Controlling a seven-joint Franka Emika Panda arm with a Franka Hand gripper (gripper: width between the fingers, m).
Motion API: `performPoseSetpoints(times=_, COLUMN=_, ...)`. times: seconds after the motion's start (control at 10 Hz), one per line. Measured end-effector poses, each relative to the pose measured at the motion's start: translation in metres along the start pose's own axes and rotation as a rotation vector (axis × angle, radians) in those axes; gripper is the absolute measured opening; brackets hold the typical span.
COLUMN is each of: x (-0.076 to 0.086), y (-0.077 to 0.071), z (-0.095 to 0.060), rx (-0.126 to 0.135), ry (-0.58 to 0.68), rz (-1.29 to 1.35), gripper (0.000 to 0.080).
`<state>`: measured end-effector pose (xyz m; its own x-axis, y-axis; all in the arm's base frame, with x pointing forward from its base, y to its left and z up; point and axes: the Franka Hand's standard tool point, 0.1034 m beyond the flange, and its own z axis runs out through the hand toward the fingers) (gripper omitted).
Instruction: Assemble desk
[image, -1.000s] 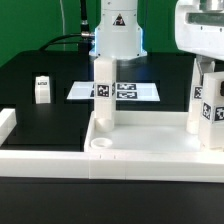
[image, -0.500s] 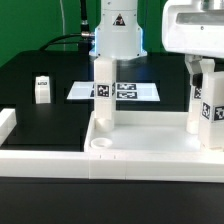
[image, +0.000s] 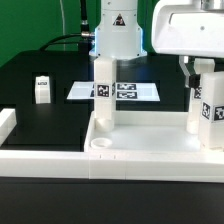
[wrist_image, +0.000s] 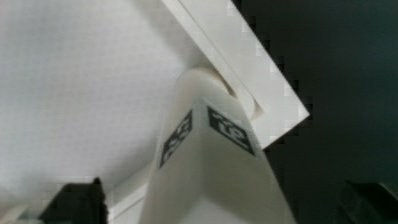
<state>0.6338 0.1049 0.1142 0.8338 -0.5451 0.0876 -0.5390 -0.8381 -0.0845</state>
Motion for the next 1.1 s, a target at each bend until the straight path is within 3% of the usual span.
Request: performPoseSetpoints(times=1.1, x=0.0033, y=0.0036, z=0.0007, rx=-0.026, ry=0.011, rz=-0.689, gripper=0.0649)
